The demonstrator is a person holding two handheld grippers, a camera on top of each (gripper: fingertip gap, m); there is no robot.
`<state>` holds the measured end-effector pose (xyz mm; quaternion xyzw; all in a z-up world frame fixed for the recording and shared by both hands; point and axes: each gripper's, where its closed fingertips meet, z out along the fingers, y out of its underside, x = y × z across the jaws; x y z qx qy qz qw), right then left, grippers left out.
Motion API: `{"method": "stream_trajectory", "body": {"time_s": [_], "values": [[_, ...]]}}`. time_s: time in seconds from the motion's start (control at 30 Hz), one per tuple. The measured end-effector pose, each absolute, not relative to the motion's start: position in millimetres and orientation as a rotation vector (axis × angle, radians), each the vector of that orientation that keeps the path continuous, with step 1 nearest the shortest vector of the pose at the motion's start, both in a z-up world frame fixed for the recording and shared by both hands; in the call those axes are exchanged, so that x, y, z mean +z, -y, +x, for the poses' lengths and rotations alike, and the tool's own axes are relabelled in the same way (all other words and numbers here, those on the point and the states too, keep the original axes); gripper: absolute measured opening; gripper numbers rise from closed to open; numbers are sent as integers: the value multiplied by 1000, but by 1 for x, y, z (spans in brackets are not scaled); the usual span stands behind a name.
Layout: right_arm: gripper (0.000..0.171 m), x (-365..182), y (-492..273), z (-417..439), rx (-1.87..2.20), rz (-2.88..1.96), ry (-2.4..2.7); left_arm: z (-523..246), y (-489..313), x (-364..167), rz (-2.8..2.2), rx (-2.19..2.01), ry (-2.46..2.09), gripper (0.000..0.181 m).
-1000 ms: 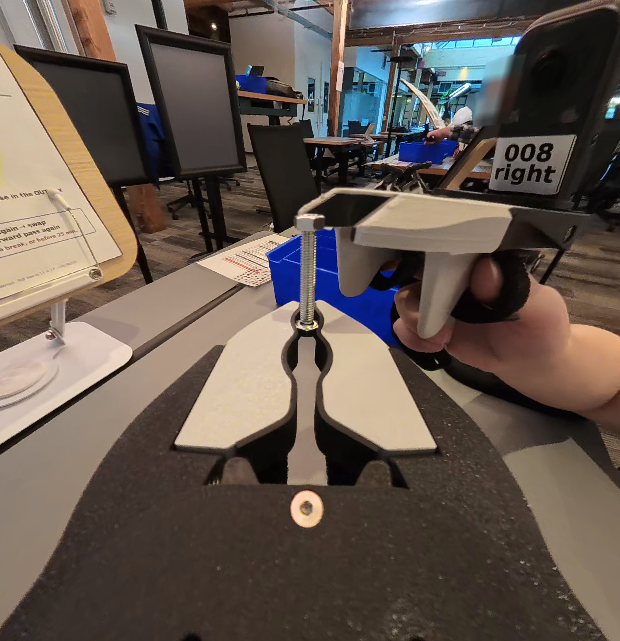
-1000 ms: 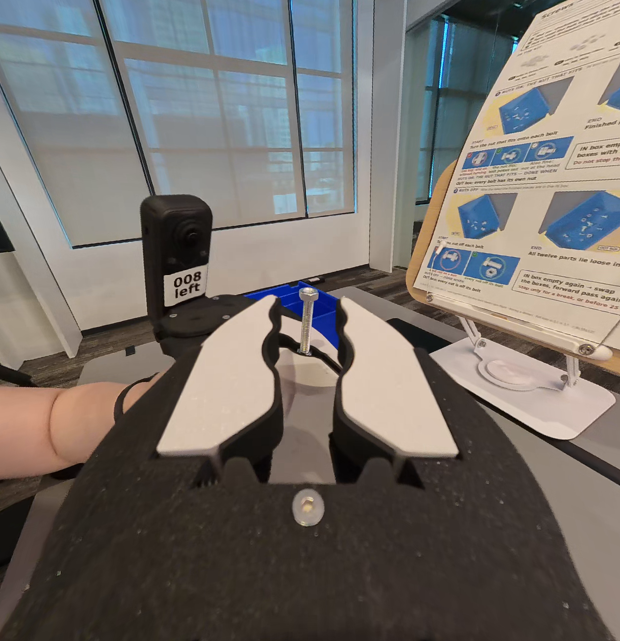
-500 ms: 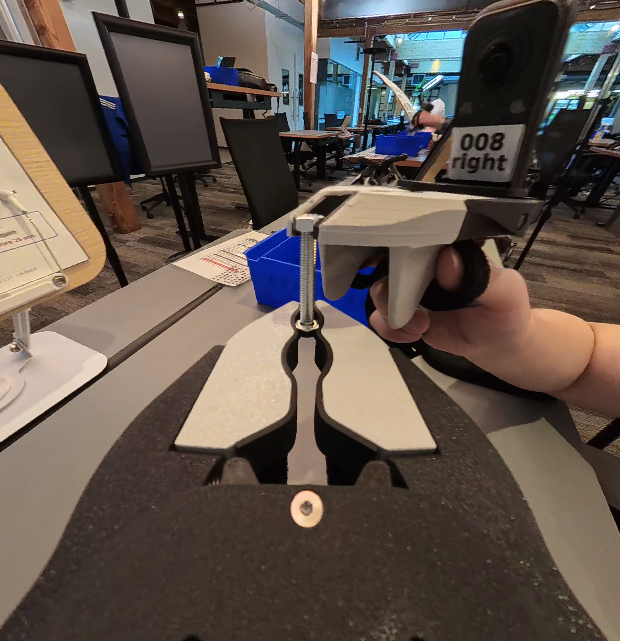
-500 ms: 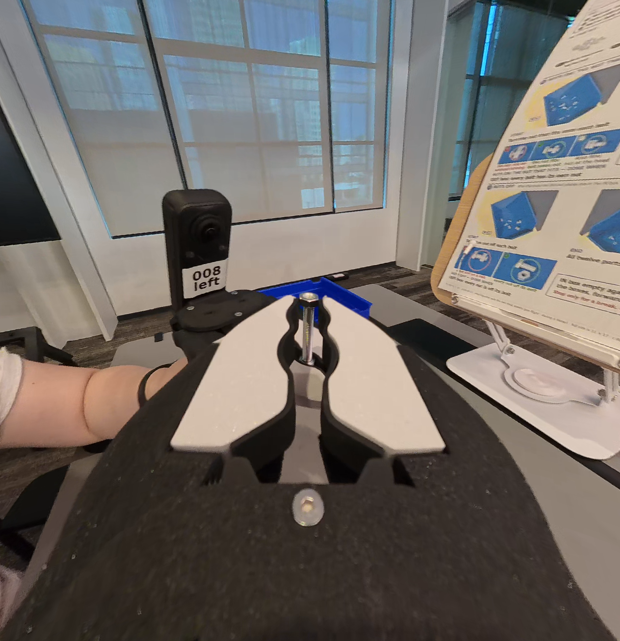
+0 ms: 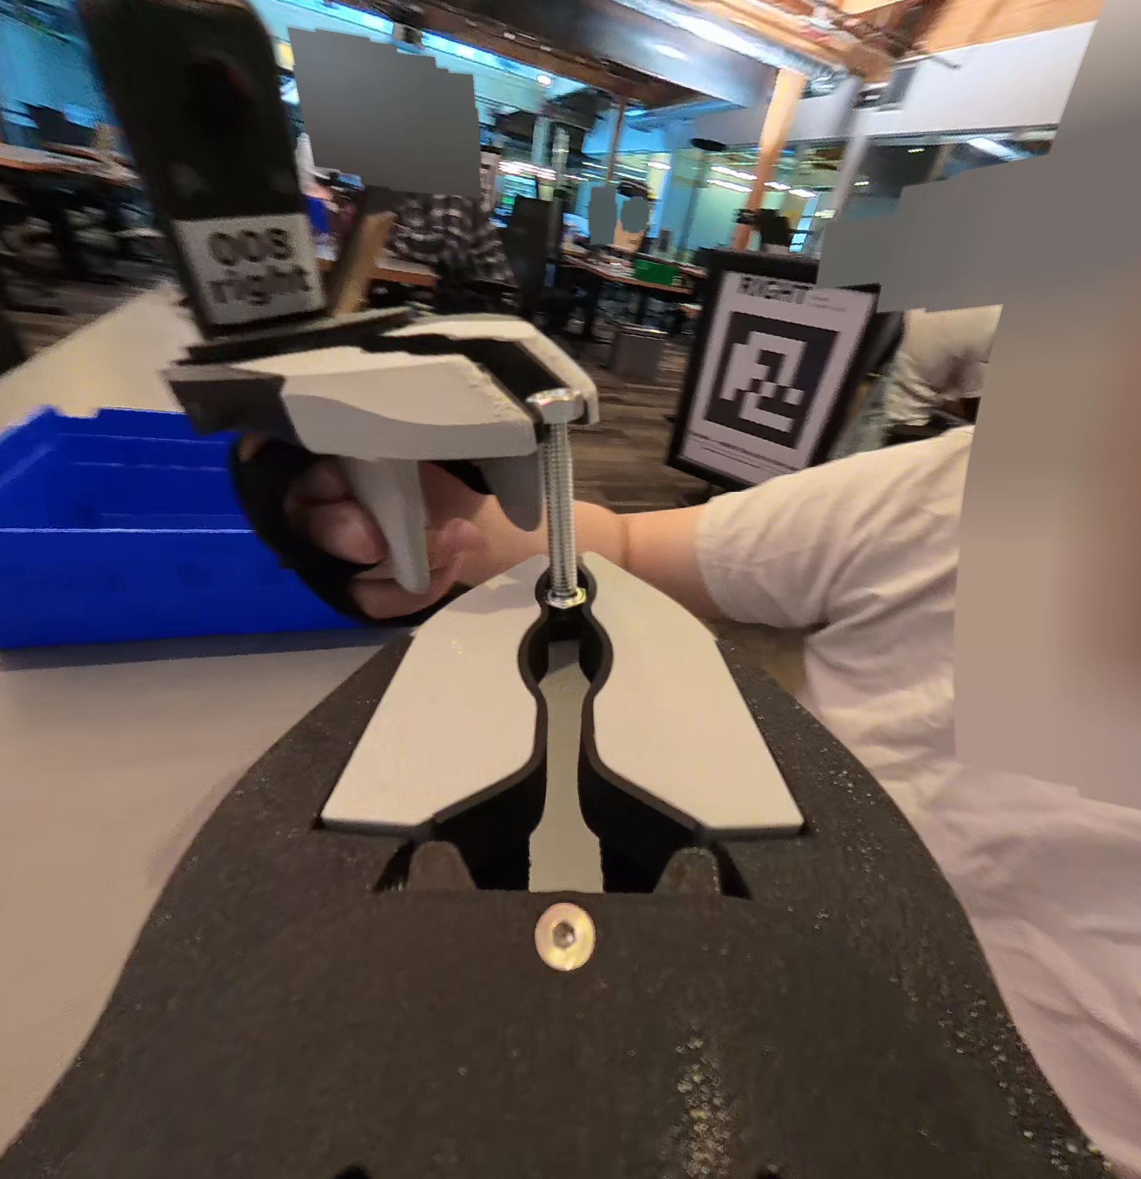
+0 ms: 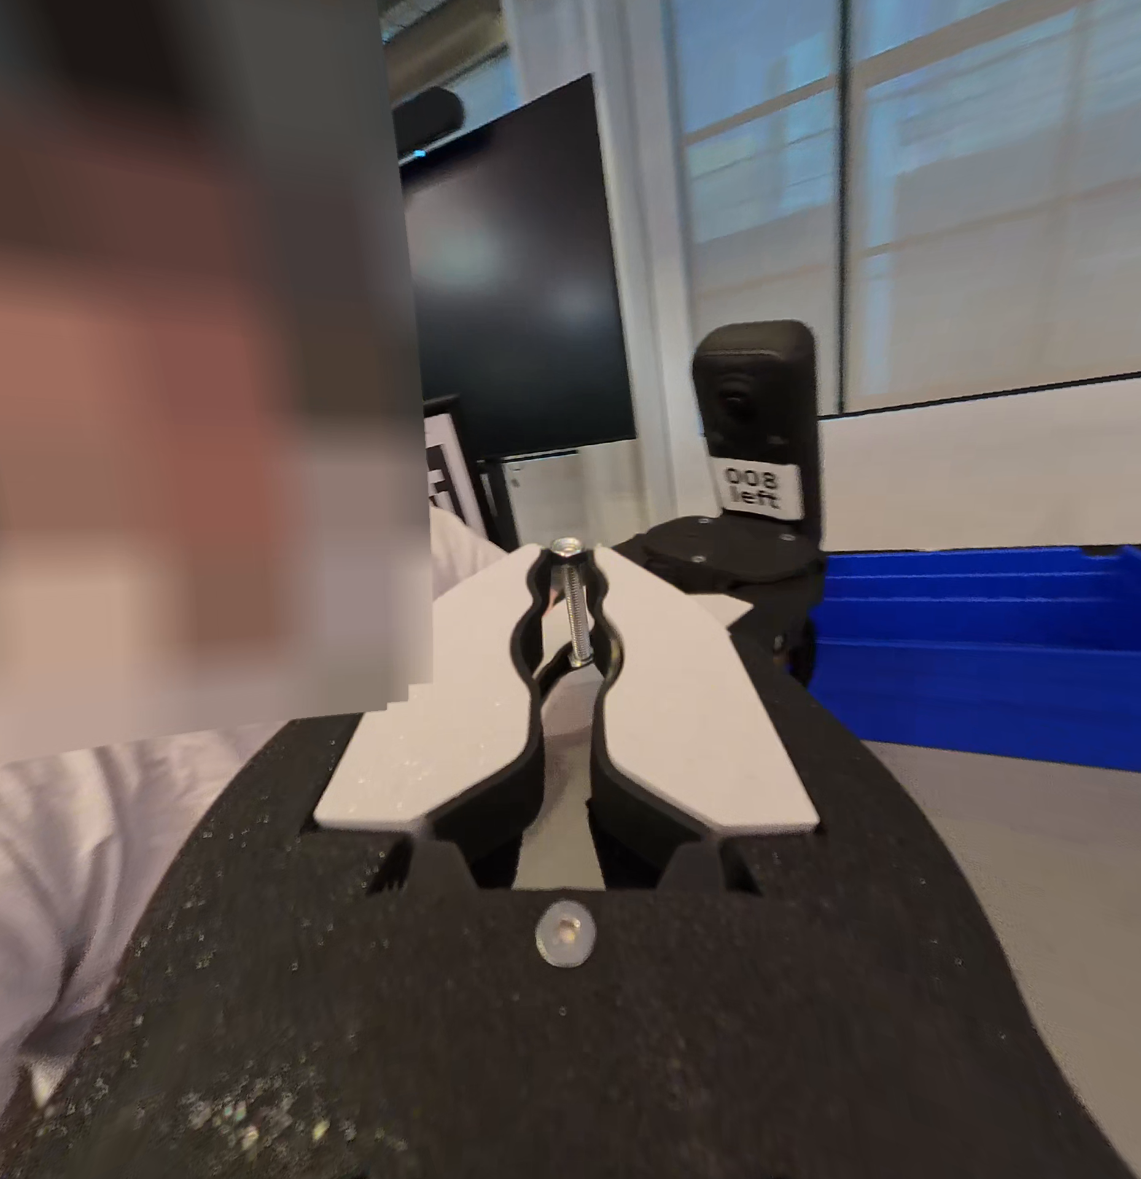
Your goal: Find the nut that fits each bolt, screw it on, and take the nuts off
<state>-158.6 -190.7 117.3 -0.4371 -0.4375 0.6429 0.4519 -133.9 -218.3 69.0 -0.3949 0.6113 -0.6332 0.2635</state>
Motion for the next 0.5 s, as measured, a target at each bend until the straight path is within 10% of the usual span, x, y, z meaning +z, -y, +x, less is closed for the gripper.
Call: {"method": "stream_trajectory", "body": {"time_s": [0.5], "values": [[9,116,220,-164,1909,-822,1138,-161,266,81,-937,-2454,-1756,3]]}}
